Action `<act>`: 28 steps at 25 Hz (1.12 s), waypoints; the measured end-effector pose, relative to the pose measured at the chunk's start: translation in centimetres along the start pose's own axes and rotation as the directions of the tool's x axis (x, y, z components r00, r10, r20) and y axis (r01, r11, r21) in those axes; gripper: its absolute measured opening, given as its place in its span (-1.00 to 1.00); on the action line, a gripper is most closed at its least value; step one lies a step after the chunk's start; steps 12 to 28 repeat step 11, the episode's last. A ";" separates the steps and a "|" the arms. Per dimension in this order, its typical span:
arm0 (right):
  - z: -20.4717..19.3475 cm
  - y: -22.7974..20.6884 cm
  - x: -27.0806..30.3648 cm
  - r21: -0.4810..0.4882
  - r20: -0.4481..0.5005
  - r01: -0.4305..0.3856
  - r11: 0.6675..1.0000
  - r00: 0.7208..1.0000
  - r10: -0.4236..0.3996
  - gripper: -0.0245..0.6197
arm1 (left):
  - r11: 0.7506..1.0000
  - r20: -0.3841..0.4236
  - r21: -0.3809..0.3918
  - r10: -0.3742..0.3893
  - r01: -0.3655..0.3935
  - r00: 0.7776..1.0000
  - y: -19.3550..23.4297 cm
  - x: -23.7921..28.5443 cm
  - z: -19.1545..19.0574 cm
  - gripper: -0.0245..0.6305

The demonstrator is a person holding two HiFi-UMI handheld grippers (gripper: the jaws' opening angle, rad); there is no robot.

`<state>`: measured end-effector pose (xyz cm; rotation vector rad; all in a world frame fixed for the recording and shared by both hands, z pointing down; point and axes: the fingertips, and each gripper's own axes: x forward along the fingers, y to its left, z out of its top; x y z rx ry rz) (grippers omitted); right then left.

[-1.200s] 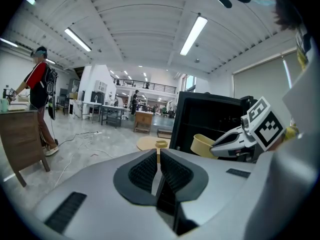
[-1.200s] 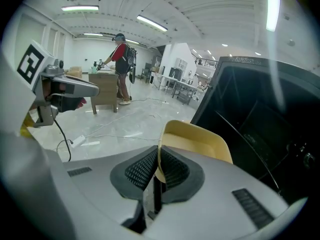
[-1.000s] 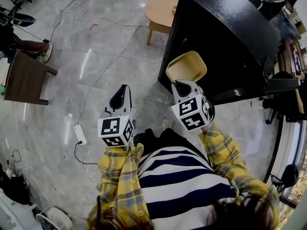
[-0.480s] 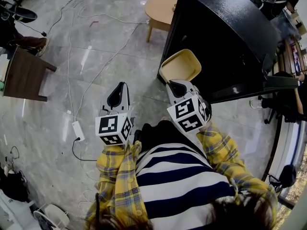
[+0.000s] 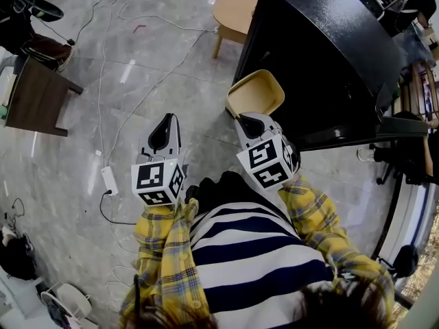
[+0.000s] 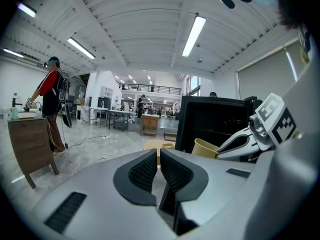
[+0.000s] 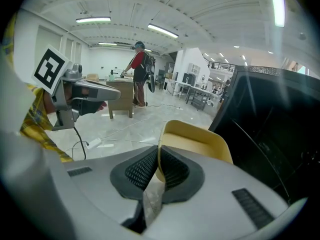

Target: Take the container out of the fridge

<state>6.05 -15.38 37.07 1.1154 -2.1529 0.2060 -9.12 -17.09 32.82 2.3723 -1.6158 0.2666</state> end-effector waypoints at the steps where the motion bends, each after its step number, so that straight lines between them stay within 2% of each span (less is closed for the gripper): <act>1: 0.1 0.0 0.0 -0.005 0.004 -0.005 1.000 1.000 0.005 -0.80 | 1.000 0.002 -0.002 0.007 -0.007 1.000 0.1 0.1 0.1 -0.83; 11: 0.5 -0.8 0.9 -0.066 0.007 -0.056 0.996 0.998 0.056 -0.80 | 0.999 0.006 -0.017 0.050 -0.050 0.999 0.3 1.6 0.2 -0.83; 28: 0.5 -0.8 0.9 -0.066 0.007 -0.056 0.996 0.998 0.056 -0.80 | 0.999 0.006 -0.017 0.050 -0.050 0.999 0.3 1.6 0.2 -0.83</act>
